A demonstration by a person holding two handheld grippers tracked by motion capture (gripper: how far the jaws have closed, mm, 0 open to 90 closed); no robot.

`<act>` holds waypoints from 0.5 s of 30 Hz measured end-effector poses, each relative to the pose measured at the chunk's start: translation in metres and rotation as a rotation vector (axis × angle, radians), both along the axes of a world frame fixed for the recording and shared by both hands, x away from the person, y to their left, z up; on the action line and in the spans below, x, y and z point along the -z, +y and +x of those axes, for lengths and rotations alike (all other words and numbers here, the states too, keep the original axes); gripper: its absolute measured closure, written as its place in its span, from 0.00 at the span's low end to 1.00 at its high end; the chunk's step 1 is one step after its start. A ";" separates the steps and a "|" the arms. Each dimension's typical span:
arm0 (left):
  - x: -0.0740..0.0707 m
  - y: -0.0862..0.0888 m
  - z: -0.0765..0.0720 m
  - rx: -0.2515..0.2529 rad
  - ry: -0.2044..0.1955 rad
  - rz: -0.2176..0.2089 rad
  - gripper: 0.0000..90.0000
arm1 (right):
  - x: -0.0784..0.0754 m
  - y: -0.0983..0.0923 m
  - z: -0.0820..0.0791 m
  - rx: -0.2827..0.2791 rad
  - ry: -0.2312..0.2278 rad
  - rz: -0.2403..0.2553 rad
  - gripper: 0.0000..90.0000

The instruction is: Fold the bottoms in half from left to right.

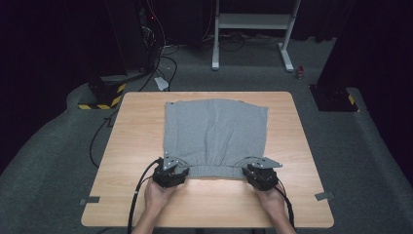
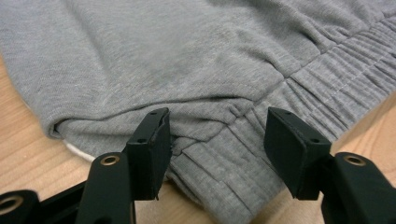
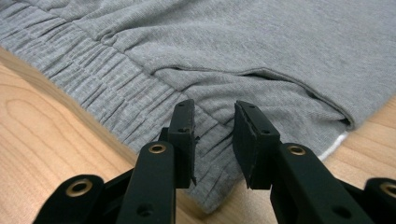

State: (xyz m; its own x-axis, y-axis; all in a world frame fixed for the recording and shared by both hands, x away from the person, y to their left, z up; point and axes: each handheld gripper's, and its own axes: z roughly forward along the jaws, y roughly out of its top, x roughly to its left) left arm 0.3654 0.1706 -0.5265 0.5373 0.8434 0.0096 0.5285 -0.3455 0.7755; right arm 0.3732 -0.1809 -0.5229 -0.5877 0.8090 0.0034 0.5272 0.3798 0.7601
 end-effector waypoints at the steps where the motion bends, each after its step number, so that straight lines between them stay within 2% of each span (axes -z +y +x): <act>1: 0.000 0.000 -0.004 0.006 0.004 -0.004 0.46 | 0.000 -0.001 -0.001 -0.005 -0.001 -0.001 0.76; 15: 0.000 0.001 -0.022 0.019 0.010 -0.012 0.46 | 0.000 -0.002 -0.020 -0.019 0.003 0.006 0.74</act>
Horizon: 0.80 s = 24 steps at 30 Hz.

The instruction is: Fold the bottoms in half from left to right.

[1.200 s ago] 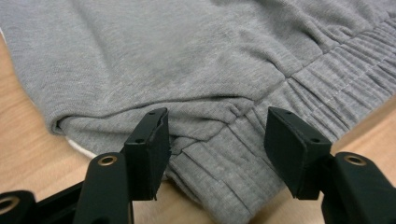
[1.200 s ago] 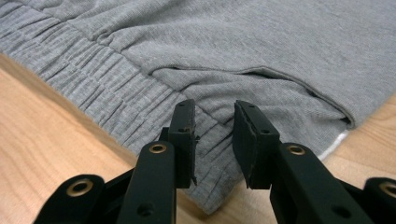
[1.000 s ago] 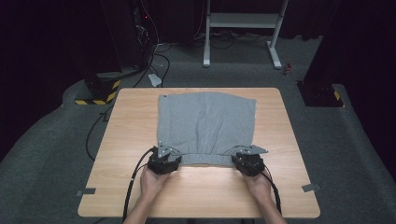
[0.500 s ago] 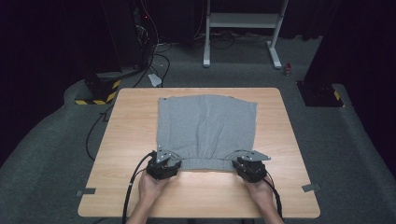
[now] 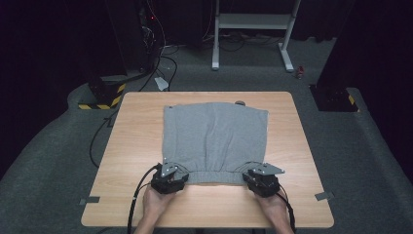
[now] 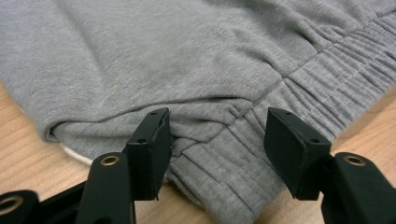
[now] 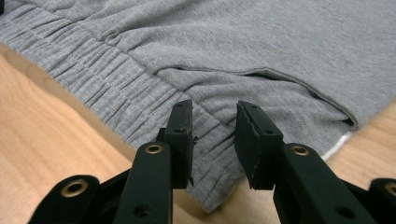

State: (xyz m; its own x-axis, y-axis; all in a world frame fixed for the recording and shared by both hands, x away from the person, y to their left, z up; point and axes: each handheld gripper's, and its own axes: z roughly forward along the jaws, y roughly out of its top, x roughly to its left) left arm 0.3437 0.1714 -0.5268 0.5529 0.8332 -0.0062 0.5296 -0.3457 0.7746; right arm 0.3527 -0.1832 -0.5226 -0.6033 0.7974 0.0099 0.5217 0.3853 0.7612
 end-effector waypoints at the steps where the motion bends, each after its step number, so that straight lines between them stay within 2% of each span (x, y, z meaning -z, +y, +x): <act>1: 0.000 0.000 -0.002 0.001 0.000 0.000 0.46 | 0.000 0.000 -0.002 0.003 0.001 0.001 0.74; 9: 0.000 0.002 -0.021 0.017 0.010 -0.010 0.46 | -0.001 -0.001 -0.022 -0.008 0.009 -0.007 0.73; 15: 0.000 0.003 -0.028 0.023 0.017 -0.019 0.46 | -0.003 -0.002 -0.027 -0.015 0.023 -0.008 0.72; 22: 0.000 0.002 -0.040 0.029 0.021 -0.020 0.46 | -0.002 -0.003 -0.038 -0.026 0.019 -0.007 0.72; 24: -0.001 0.002 -0.043 0.043 0.037 -0.019 0.46 | -0.003 -0.004 -0.041 -0.035 0.020 -0.008 0.71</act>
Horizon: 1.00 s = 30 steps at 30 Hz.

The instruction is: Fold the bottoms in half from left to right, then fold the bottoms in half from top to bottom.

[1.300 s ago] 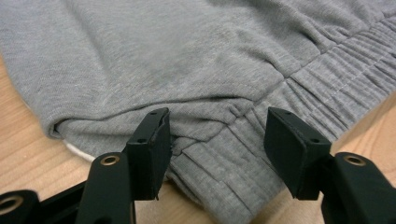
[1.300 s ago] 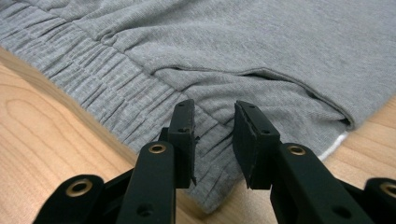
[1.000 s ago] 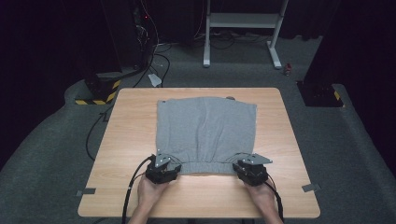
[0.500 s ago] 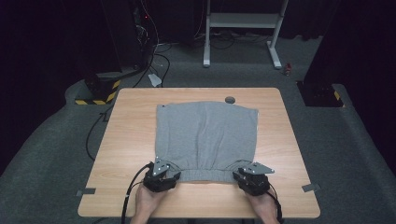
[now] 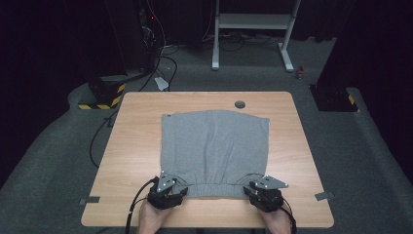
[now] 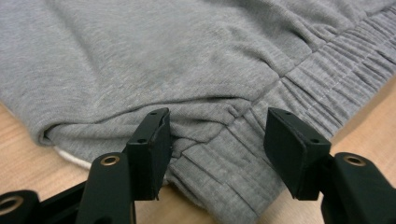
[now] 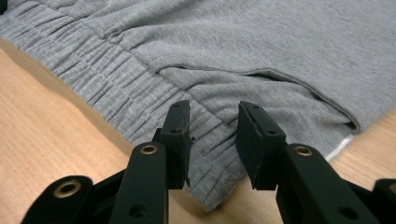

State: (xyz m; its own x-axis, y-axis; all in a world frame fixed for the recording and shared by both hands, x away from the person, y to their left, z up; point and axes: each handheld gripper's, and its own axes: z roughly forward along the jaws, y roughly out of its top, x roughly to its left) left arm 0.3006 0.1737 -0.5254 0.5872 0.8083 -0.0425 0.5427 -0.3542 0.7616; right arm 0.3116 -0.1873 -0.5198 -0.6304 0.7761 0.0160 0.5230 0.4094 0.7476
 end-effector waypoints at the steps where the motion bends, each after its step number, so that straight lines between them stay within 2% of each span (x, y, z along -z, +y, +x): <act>1: 0.000 0.000 0.000 0.000 0.000 0.000 0.45 | 0.000 0.000 0.000 0.000 0.000 0.000 0.71; 3: -0.001 0.000 -0.001 0.016 0.015 0.001 0.45 | 0.000 -0.001 -0.002 -0.001 0.006 0.009 0.68; 4: -0.002 0.000 -0.001 0.021 0.026 0.001 0.44 | -0.001 -0.003 -0.001 -0.002 0.053 0.058 0.63; 5: -0.003 0.000 -0.002 0.031 0.033 0.007 0.44 | -0.001 -0.003 -0.001 -0.002 0.053 0.058 0.63; 6: -0.003 -0.001 -0.002 0.040 0.039 0.008 0.43 | -0.003 -0.004 0.000 -0.009 0.072 0.067 0.60; 10: -0.006 0.000 -0.002 0.061 0.064 0.005 0.40 | -0.007 -0.003 0.001 -0.005 0.076 0.076 0.58; 12: -0.010 0.002 0.000 0.064 0.071 -0.007 0.39 | -0.013 0.001 0.002 -0.007 0.057 0.116 0.55; 14: -0.015 0.006 0.002 0.058 0.065 -0.056 0.39 | -0.015 0.004 0.002 -0.011 0.051 0.126 0.55; 17: -0.024 0.013 0.015 0.033 0.075 -0.103 0.35 | -0.018 0.020 0.007 -0.032 0.039 0.135 0.51; 18: -0.024 0.013 0.015 0.033 0.075 -0.103 0.35 | -0.018 0.020 0.007 -0.032 0.039 0.135 0.51; 19: -0.027 0.017 0.023 0.014 0.076 -0.115 0.34 | -0.019 0.030 0.009 -0.045 0.032 0.140 0.51; 20: -0.027 0.017 0.023 0.014 0.076 -0.115 0.34 | -0.019 0.030 0.009 -0.045 0.032 0.140 0.51; 21: -0.028 0.019 0.028 0.008 0.081 -0.118 0.34 | -0.018 0.041 0.011 -0.057 0.027 0.141 0.51; 22: -0.028 0.021 0.038 -0.019 0.088 -0.107 0.34 | -0.017 0.046 0.013 -0.065 0.029 0.142 0.51; 24: -0.027 0.022 0.043 -0.032 0.094 -0.093 0.34 | -0.016 0.051 0.015 -0.071 0.033 0.141 0.51; 25: -0.025 0.024 0.052 -0.063 0.108 -0.091 0.35 | -0.015 0.062 0.016 -0.089 0.038 0.133 0.51; 26: -0.025 0.024 0.052 -0.063 0.108 -0.091 0.35 | -0.015 0.062 0.016 -0.089 0.038 0.133 0.51; 28: -0.023 0.028 0.067 -0.098 0.123 -0.091 0.35 | -0.016 0.076 0.017 -0.121 0.029 0.124 0.52; 30: -0.022 0.029 0.072 -0.110 0.120 -0.086 0.35 | -0.016 0.080 0.018 -0.128 0.025 0.121 0.52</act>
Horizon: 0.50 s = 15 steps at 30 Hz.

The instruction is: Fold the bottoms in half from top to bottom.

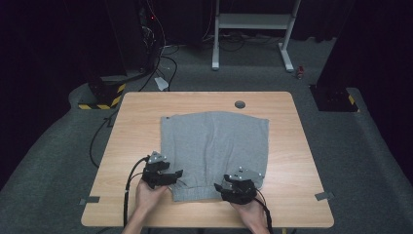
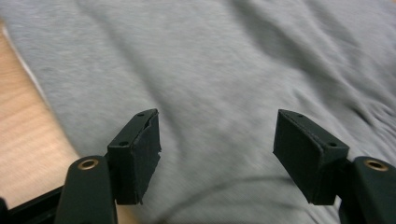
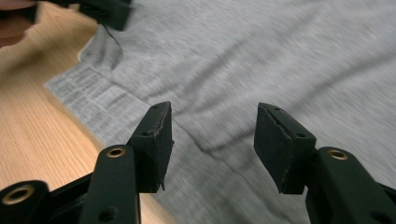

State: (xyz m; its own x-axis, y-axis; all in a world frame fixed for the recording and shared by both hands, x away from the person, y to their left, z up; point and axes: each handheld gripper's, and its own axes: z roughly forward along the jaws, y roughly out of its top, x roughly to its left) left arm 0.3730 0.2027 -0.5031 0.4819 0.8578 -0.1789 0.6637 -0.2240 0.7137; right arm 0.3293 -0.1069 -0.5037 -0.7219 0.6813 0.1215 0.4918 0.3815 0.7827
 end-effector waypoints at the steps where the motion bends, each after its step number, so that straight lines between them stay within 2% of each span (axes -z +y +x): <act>1: 0.001 0.002 0.011 -0.020 0.011 0.017 0.35 | -0.001 0.007 0.001 -0.011 0.005 0.009 0.54; 5: -0.001 0.002 0.027 -0.054 0.017 0.060 0.37 | -0.001 0.020 0.003 -0.038 0.001 0.003 0.56; 7: -0.004 0.004 0.035 -0.074 0.021 0.069 0.37 | 0.000 0.036 0.003 -0.070 -0.014 -0.004 0.58; 9: -0.004 0.009 0.050 -0.124 0.023 0.096 0.38 | 0.000 0.046 0.003 -0.098 -0.018 -0.007 0.60; 10: -0.004 0.009 0.050 -0.124 0.023 0.096 0.38 | 0.000 0.046 0.003 -0.098 -0.018 -0.007 0.60; 12: -0.004 0.014 0.060 -0.149 0.031 0.114 0.38 | 0.001 0.064 0.001 -0.148 -0.023 -0.011 0.62; 13: -0.005 0.016 0.065 -0.159 0.033 0.110 0.38 | 0.001 0.064 0.001 -0.148 -0.023 -0.011 0.62; 15: -0.003 0.019 0.076 -0.172 0.031 0.112 0.38 | 0.003 0.076 0.000 -0.184 -0.016 -0.026 0.62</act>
